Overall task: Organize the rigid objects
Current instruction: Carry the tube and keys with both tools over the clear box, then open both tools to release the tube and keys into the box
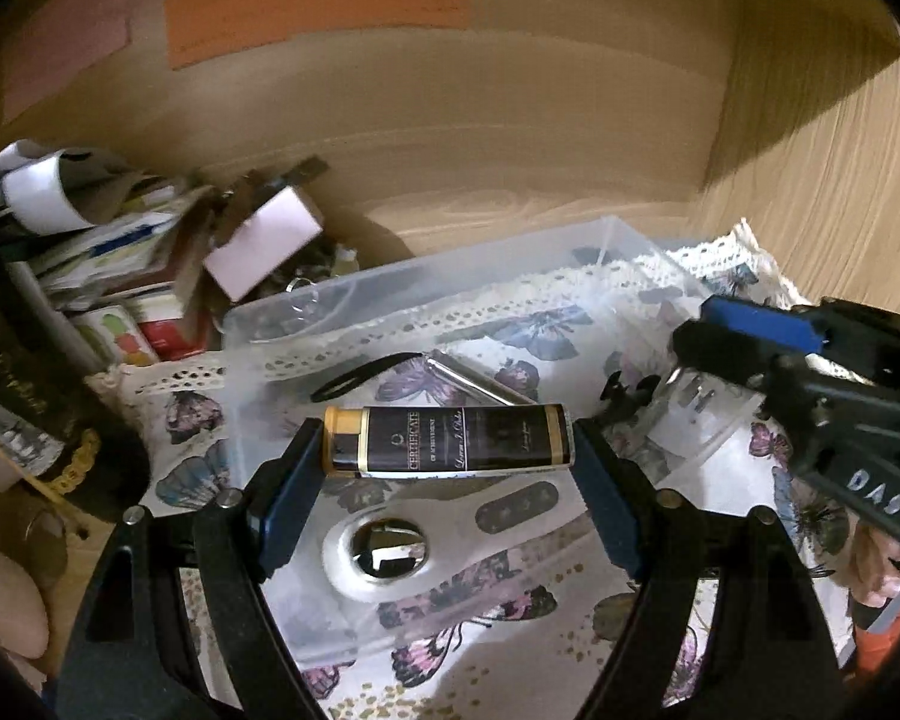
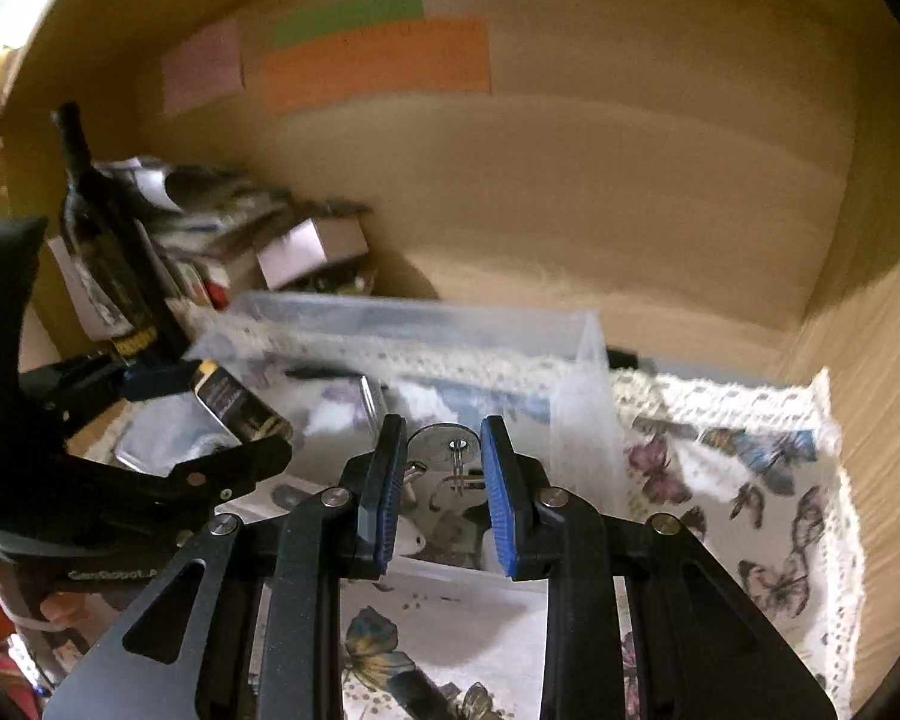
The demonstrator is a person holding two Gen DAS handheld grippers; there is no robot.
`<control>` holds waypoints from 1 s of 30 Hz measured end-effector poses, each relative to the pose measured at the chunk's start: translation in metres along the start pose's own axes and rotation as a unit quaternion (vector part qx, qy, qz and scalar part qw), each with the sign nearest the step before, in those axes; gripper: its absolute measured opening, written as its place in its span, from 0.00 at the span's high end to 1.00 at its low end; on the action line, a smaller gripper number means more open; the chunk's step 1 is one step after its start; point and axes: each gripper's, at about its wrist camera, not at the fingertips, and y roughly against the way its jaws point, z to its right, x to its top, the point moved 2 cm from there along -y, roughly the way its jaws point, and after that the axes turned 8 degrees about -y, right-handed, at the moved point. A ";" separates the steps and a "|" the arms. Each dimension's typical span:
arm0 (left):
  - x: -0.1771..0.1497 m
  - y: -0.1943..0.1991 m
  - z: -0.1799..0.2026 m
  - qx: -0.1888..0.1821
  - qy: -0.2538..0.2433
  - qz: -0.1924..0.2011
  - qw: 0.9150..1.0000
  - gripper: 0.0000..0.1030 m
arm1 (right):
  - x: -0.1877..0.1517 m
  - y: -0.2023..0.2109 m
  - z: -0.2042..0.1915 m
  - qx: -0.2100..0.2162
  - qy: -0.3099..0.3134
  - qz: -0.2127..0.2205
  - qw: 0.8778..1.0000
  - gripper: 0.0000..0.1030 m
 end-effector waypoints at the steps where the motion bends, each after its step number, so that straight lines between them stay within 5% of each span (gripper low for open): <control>1: 0.000 -0.004 0.001 0.001 -0.003 -0.003 1.000 0.22 | -0.001 -0.004 0.001 -0.001 -0.001 -0.005 1.000 0.78; 14: 0.005 -0.017 0.003 -0.006 -0.005 -0.023 1.000 0.22 | -0.006 -0.029 0.006 -0.019 0.003 -0.044 0.999 0.77; 18: 0.004 -0.007 0.005 -0.004 -0.005 -0.019 1.000 0.21 | -0.004 -0.020 0.003 -0.020 0.007 -0.032 0.999 0.65; 30: -0.014 0.063 0.000 0.016 0.005 0.046 0.999 0.03 | -0.006 0.050 0.006 -0.023 0.011 0.033 0.999 0.50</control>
